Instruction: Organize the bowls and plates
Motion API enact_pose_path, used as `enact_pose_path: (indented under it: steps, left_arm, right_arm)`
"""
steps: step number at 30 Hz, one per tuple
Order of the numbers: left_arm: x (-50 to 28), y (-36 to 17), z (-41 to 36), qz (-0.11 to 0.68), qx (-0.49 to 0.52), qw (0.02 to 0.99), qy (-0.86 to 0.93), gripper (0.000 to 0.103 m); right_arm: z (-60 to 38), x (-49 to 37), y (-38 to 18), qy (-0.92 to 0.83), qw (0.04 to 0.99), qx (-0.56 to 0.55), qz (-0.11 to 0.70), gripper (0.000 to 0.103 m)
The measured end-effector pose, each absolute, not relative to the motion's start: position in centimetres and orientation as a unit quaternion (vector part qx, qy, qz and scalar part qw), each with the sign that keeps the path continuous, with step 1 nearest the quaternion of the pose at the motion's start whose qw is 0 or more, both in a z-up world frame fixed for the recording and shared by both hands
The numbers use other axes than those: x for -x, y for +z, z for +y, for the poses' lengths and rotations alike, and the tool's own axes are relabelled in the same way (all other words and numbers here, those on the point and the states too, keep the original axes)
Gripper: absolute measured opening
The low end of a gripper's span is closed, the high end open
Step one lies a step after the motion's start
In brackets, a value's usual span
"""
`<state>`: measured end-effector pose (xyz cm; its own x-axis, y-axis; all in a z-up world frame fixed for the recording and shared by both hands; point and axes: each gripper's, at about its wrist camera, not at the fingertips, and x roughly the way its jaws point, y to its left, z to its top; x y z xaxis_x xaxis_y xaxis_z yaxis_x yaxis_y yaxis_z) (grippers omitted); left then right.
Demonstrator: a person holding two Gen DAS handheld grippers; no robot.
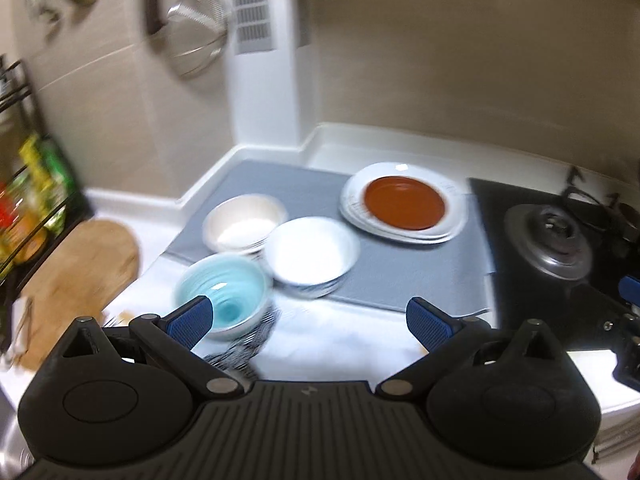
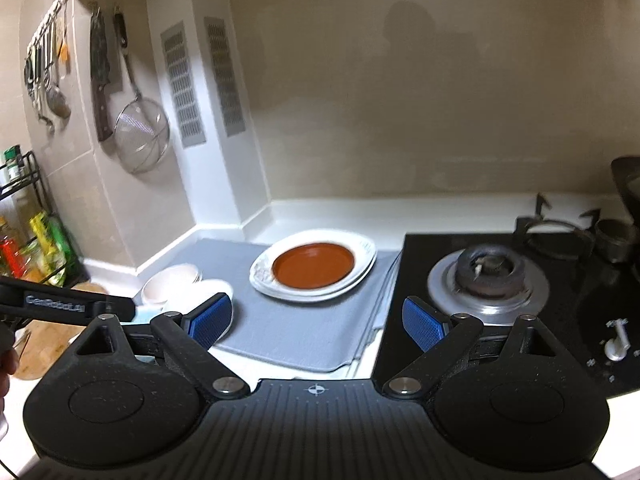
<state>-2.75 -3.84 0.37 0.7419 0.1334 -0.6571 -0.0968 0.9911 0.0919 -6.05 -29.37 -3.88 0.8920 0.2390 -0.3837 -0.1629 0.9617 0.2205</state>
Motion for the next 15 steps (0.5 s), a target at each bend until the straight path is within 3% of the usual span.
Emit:
enact_pose_path:
  steps: [15]
  left_arm:
    - [1.1,-1.2,7.1,0.376,0.024,0.914,0.148,0.103]
  right_arm:
    - [-20.3,2.0,-3.6,0.169,0.956,-0.048,0.236,0.094]
